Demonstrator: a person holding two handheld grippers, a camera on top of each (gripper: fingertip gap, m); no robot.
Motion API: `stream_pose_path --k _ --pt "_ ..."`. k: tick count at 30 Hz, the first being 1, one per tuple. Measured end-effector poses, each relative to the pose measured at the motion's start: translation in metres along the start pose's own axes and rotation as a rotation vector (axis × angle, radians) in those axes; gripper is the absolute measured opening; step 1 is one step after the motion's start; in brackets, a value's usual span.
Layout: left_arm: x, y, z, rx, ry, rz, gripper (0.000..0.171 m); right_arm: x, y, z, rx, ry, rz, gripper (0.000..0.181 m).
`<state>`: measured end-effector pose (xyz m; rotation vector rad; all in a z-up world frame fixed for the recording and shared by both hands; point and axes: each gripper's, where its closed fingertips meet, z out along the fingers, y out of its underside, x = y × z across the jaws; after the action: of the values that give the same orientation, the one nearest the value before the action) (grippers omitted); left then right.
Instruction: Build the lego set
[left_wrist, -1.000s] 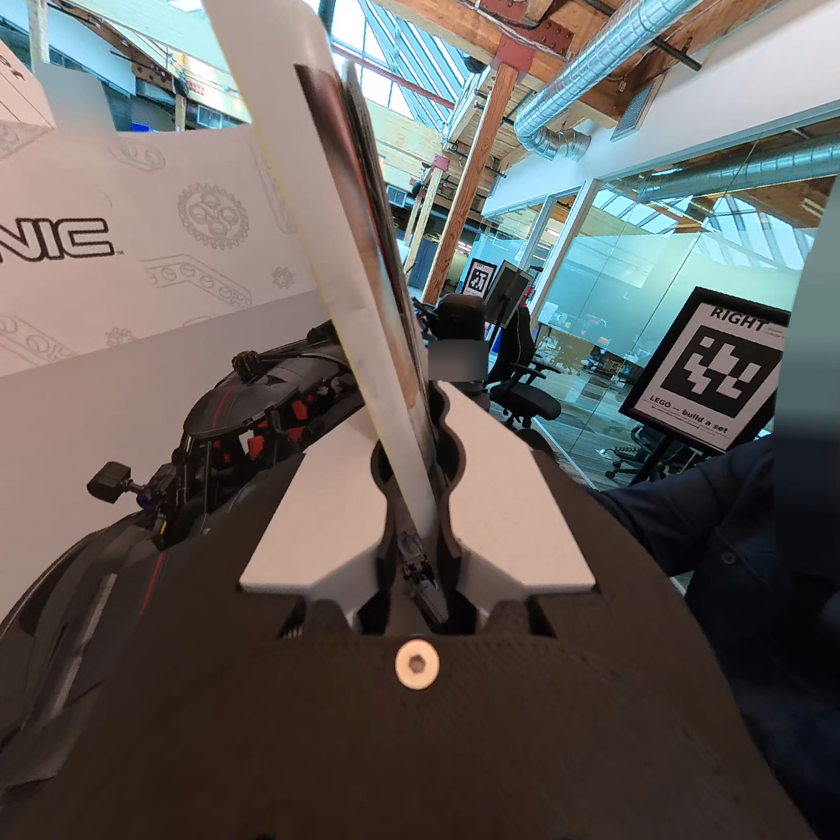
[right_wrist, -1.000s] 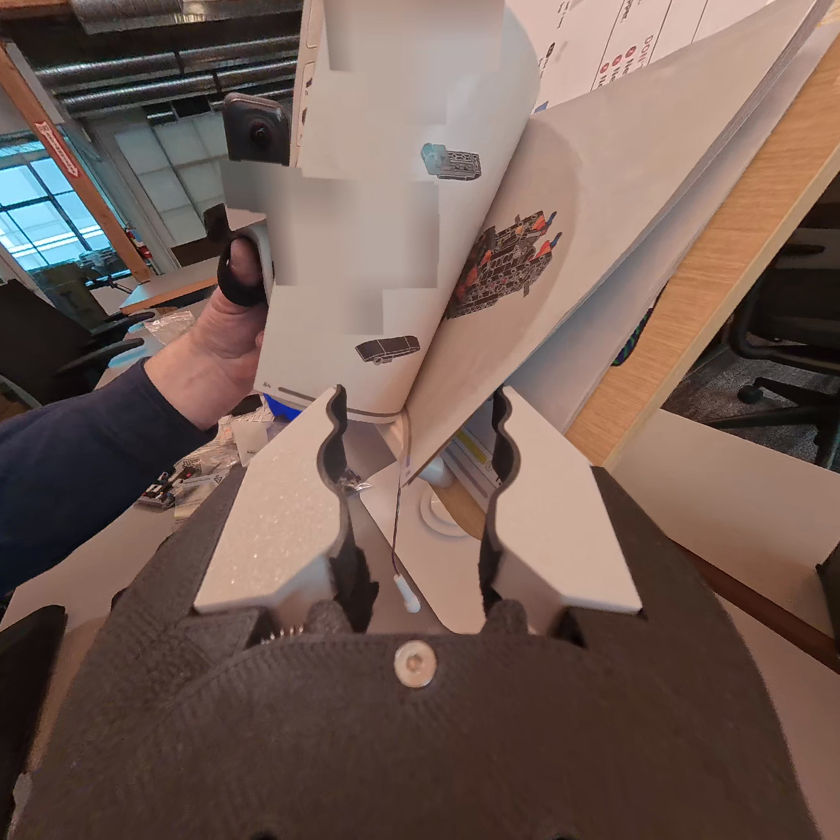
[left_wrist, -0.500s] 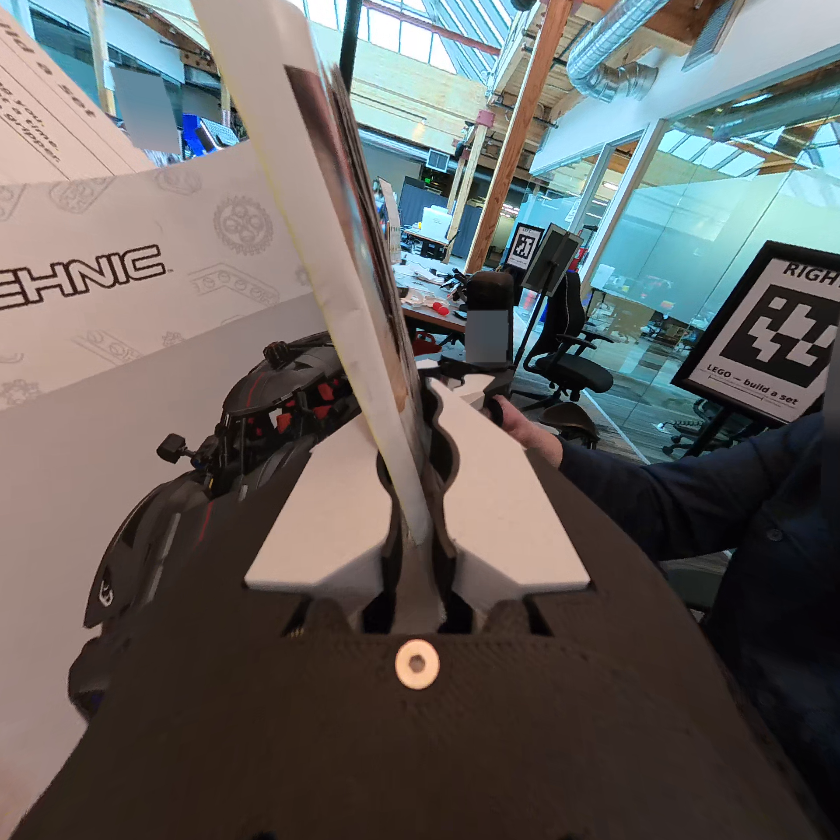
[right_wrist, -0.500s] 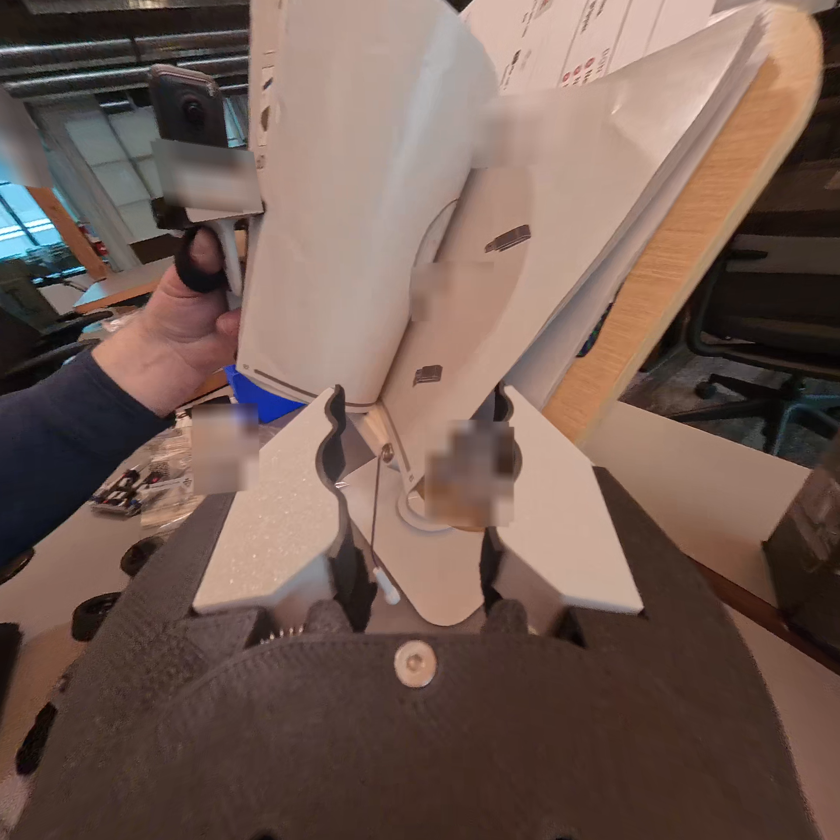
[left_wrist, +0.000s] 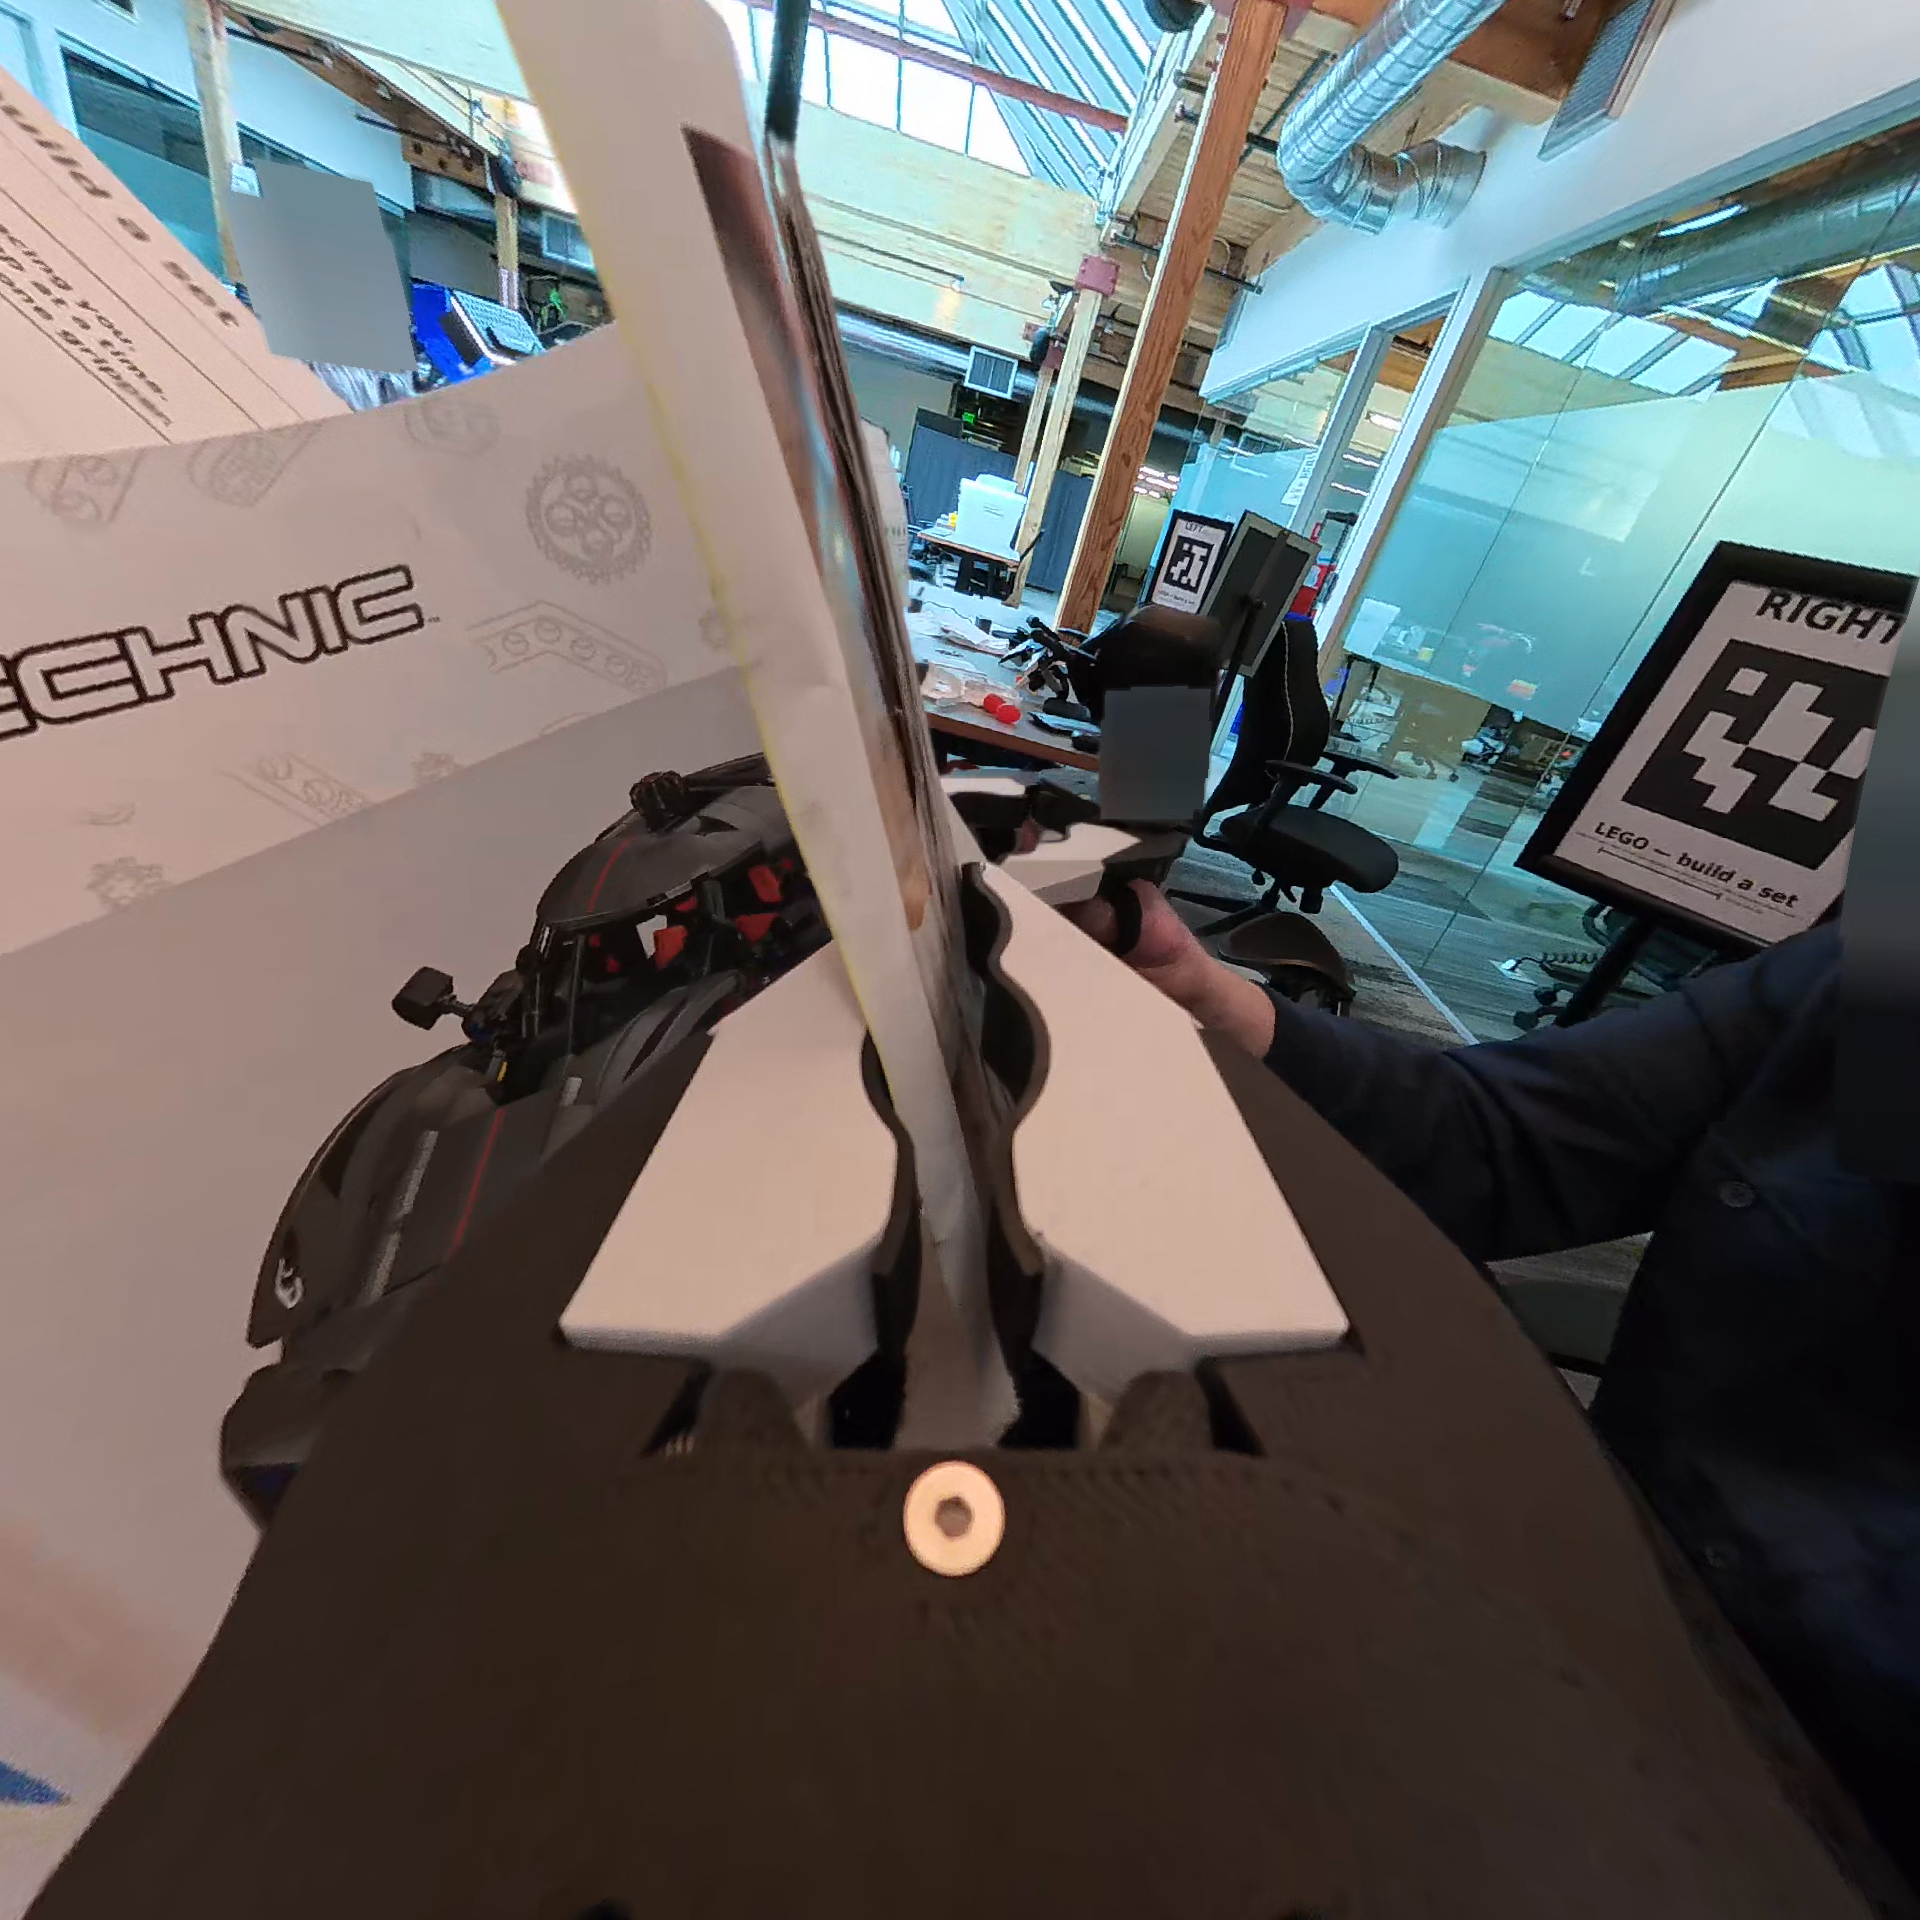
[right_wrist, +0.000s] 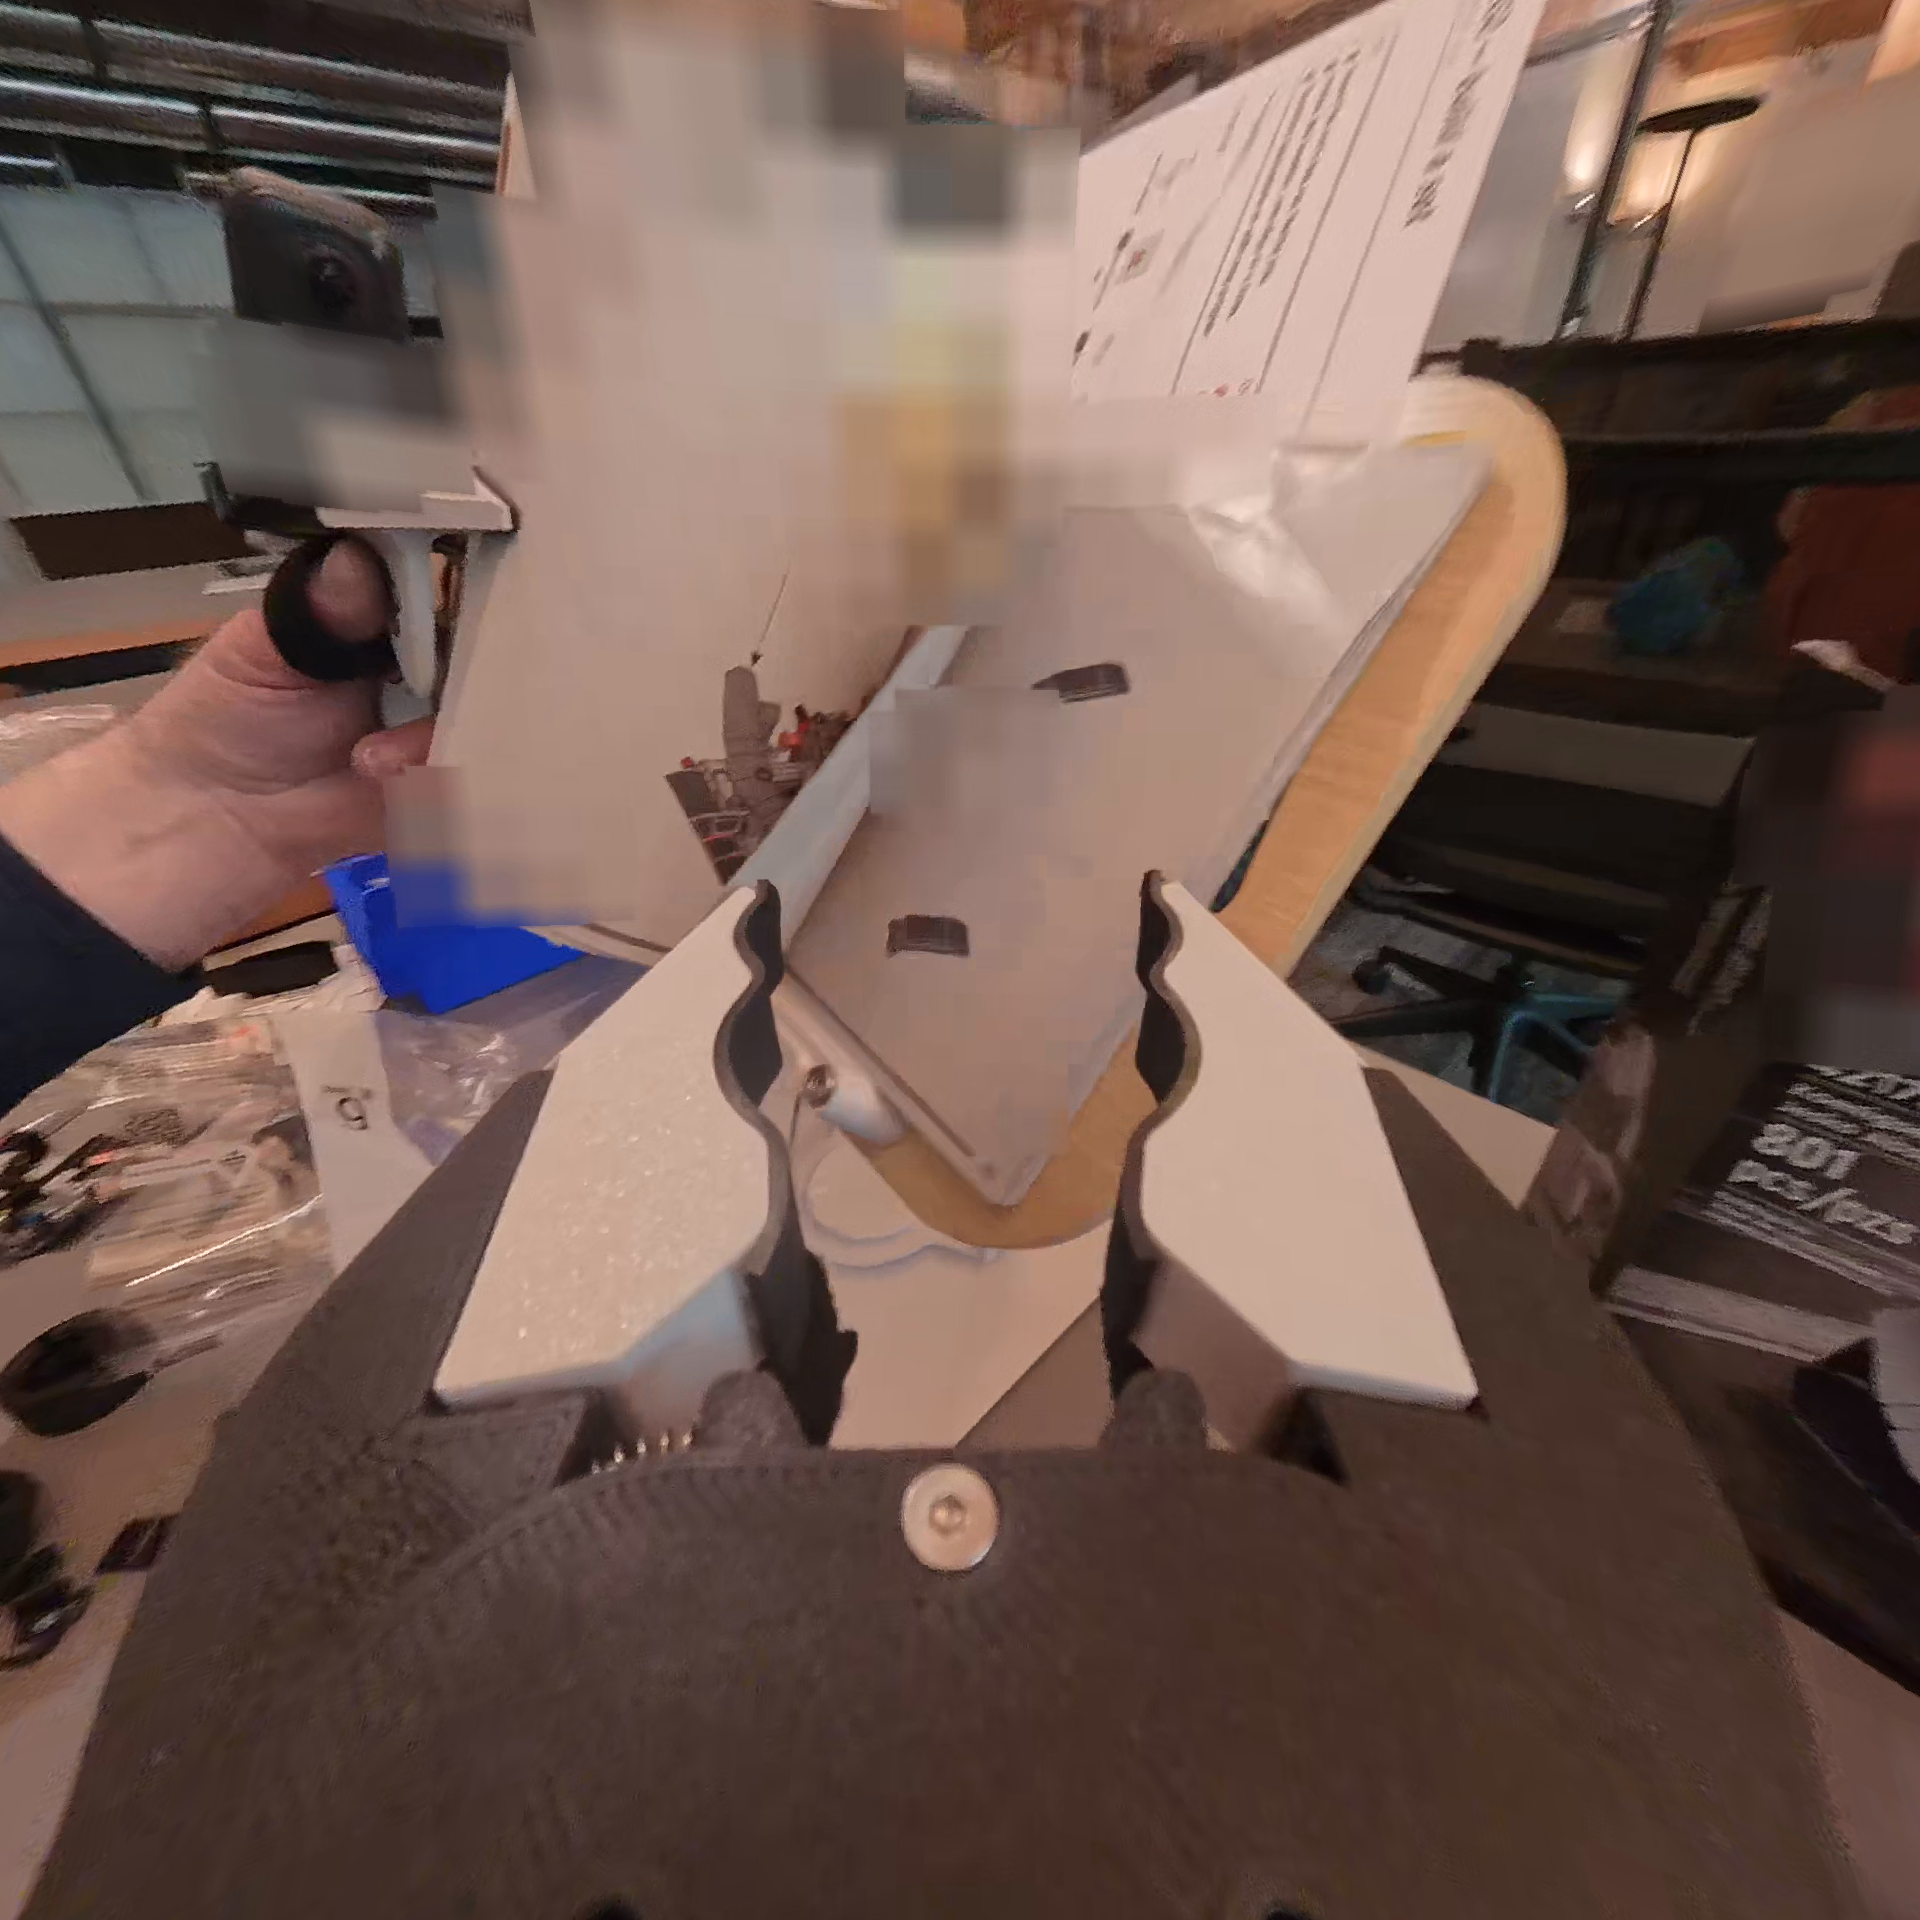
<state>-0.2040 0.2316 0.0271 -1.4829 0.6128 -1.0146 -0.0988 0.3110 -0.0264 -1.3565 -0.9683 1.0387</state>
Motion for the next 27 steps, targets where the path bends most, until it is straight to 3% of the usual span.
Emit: stream_pose_path --k 3,10,16,27 --pt "0.001 -0.004 -0.007 0.003 -0.017 0.015 0.0 0.002 -0.008 -0.004 0.023 0.032 -0.039 0.067" --pt "0.005 -0.006 -0.009 0.007 -0.008 0.023 0.0 -0.017 -0.004 0.001 0.011 -0.065 -0.016 0.066" --pt "0.008 -0.005 0.0 0.038 0.049 -0.013 0.0 -0.05 -0.011 0.005 -0.01 -0.112 -0.155 0.066" --pt "0.009 0.004 0.027 0.044 0.121 -0.032 0.001 -0.073 -0.004 0.013 -0.002 -0.251 -0.028 0.068"
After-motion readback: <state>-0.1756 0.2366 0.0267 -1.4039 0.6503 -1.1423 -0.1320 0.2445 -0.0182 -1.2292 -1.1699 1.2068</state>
